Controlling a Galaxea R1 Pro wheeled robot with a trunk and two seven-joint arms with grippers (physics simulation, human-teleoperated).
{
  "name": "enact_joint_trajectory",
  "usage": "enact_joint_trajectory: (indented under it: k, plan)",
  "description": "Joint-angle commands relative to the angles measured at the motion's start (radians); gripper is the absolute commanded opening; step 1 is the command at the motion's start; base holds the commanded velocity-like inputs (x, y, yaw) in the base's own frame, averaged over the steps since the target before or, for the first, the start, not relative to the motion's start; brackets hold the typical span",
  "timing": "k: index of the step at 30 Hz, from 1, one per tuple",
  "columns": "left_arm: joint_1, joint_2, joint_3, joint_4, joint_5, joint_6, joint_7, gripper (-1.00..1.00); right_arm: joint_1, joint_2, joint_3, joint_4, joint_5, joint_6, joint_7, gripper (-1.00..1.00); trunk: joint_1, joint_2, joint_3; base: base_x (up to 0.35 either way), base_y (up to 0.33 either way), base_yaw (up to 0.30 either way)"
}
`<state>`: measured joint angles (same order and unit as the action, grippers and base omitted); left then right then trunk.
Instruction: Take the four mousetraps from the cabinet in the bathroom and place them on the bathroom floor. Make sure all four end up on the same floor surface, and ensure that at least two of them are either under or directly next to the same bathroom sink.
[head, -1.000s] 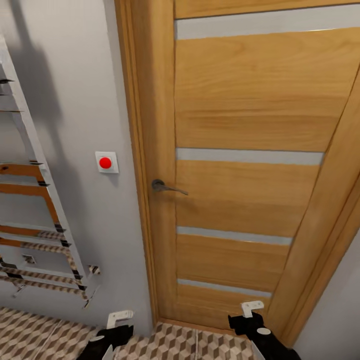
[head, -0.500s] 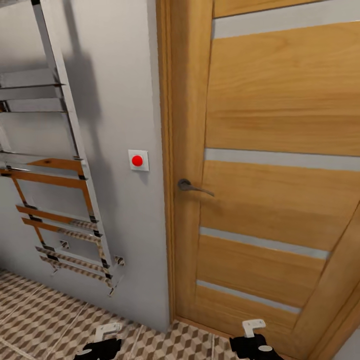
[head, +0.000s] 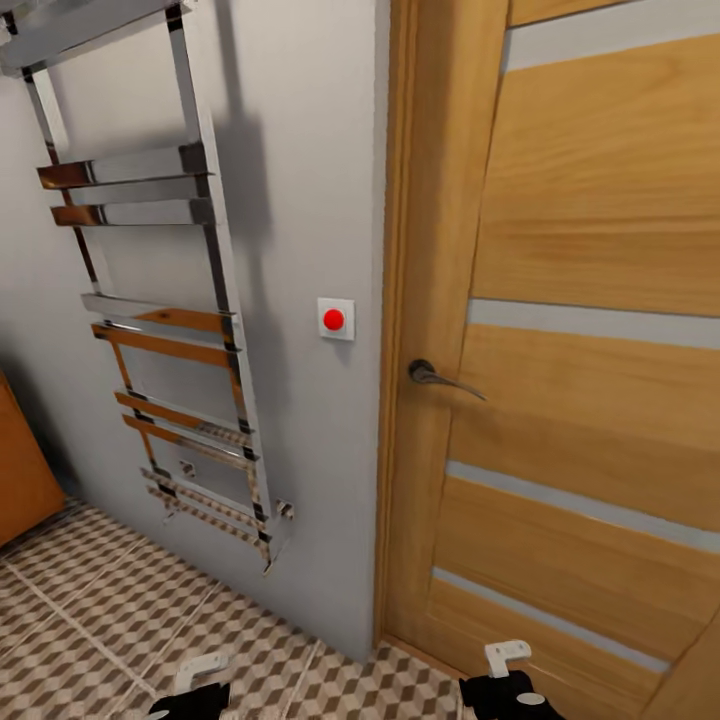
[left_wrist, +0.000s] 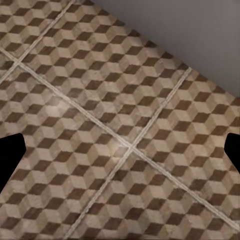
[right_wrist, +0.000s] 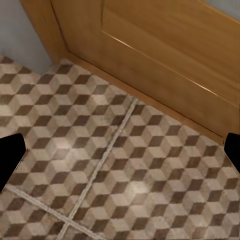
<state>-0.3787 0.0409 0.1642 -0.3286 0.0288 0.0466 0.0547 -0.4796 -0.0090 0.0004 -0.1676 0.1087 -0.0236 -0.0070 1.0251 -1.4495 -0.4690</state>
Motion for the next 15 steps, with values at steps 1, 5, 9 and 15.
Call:
enact_joint_trajectory:
  k: [1,5,9,15]
  plan:
    - [0.000,0.000,0.001,-0.001,0.003,0.005,0.002,1.00,-0.001,0.000,0.000,0.001,0.010,-0.002,-0.001,1.00,0.000,-0.001,-0.001,0.000,0.000,0.300]
    - [0.000,0.002,0.003,-0.001,0.003,0.003,0.003,1.00,-0.001,0.000,0.000,0.000,0.010,-0.002,-0.001,1.00,0.000,-0.001,-0.001,0.000,0.000,0.300]
    - [0.000,0.005,0.004,-0.001,0.003,0.002,0.003,1.00,-0.001,0.000,0.000,0.001,0.010,-0.002,-0.001,1.00,0.000,-0.001,-0.001,0.000,0.000,0.300]
    - [0.000,0.006,0.003,-0.001,0.003,0.001,0.004,1.00,-0.001,0.000,0.000,0.002,0.010,-0.002,0.000,1.00,0.000,-0.001,-0.001,0.000,0.000,0.300]
